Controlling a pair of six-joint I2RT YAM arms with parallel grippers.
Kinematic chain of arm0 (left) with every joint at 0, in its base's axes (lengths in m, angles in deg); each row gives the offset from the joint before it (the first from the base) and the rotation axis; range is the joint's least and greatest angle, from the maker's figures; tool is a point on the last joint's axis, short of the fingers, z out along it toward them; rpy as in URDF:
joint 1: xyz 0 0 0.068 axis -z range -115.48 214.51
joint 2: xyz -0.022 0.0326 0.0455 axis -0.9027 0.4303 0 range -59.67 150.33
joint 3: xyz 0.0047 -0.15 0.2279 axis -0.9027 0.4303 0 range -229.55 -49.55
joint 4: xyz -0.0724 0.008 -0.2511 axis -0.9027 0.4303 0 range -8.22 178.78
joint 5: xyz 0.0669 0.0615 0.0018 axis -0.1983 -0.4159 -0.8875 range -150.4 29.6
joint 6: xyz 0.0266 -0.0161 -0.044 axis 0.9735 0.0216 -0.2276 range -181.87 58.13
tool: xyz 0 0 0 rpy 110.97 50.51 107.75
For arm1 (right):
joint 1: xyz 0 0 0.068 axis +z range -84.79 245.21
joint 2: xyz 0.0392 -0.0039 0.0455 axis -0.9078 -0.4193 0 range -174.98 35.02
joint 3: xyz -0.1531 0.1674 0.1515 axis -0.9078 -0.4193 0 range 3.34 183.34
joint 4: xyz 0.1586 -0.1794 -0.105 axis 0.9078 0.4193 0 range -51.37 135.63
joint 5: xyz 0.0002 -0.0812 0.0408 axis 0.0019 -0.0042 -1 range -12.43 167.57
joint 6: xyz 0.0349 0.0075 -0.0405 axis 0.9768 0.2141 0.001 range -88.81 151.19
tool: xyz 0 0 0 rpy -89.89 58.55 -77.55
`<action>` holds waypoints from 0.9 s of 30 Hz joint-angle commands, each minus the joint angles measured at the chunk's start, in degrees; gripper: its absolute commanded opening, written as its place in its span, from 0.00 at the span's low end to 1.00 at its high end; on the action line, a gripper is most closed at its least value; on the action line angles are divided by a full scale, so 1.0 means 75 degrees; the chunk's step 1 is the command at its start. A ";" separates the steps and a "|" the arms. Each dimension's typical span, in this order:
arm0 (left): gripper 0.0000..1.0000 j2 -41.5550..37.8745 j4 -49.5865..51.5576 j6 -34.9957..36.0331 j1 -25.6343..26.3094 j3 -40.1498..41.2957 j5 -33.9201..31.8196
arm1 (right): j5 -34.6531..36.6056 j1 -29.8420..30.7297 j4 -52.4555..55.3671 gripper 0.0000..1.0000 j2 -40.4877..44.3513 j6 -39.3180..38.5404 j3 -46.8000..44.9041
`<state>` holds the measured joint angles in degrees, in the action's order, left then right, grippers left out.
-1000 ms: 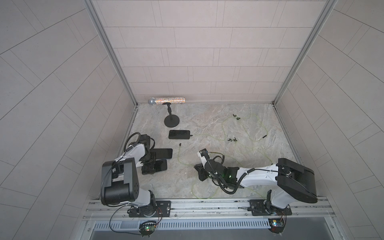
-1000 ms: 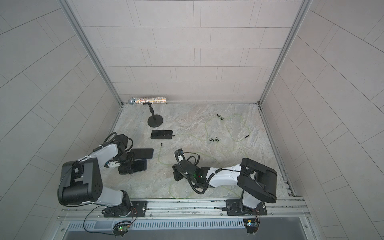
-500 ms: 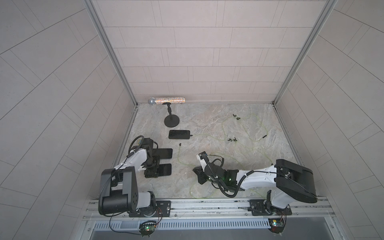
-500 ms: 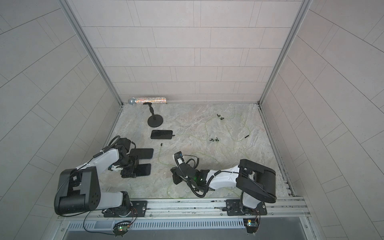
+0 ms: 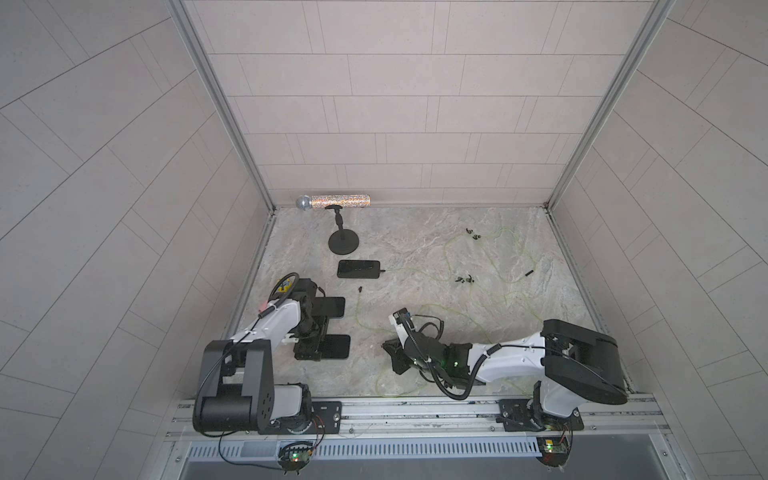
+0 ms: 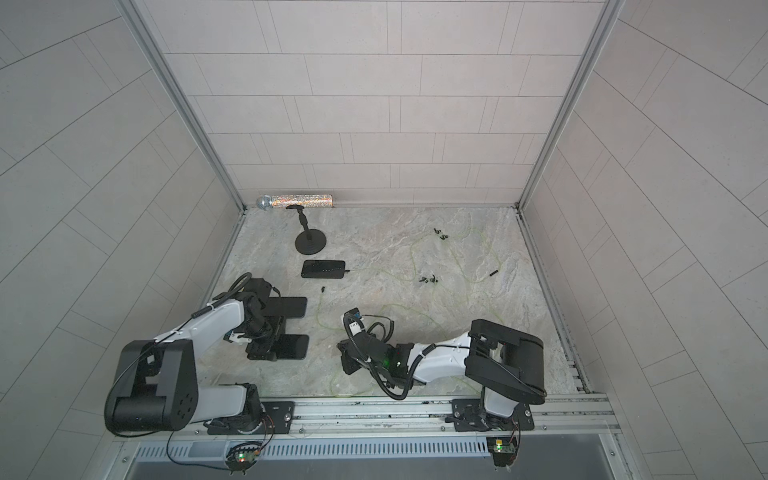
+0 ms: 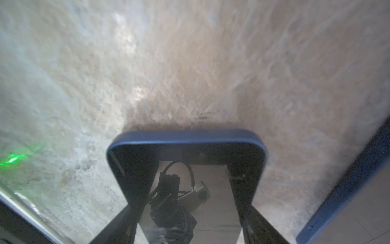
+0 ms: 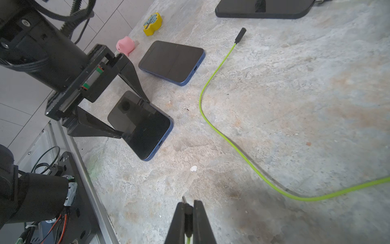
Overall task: Plug wired earphones into phones
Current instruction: Move the phone to the center of the board, then pick up the phone at the center of the board.
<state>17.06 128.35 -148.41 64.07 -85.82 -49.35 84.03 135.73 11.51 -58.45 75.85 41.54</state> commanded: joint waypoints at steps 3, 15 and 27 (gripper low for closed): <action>0.90 -0.0087 0.0496 -0.0003 0.0068 0.0109 -0.0334 | 0.0242 0.0124 -0.0194 0.00 -0.0179 0.0242 0.0169; 1.00 -0.0641 -0.0227 -0.1343 0.0759 0.0520 -0.0261 | 0.0383 0.0160 -0.0328 0.00 -0.0197 0.0291 0.0075; 0.94 -0.0275 -0.0789 -0.2403 0.1363 0.0758 -0.0190 | 0.0393 0.0171 -0.0555 0.00 -0.0196 0.0349 -0.0070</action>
<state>13.28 124.04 -163.49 73.55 -82.52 -50.97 85.67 136.56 8.65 -59.15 77.58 41.69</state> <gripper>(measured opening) 0.951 0.079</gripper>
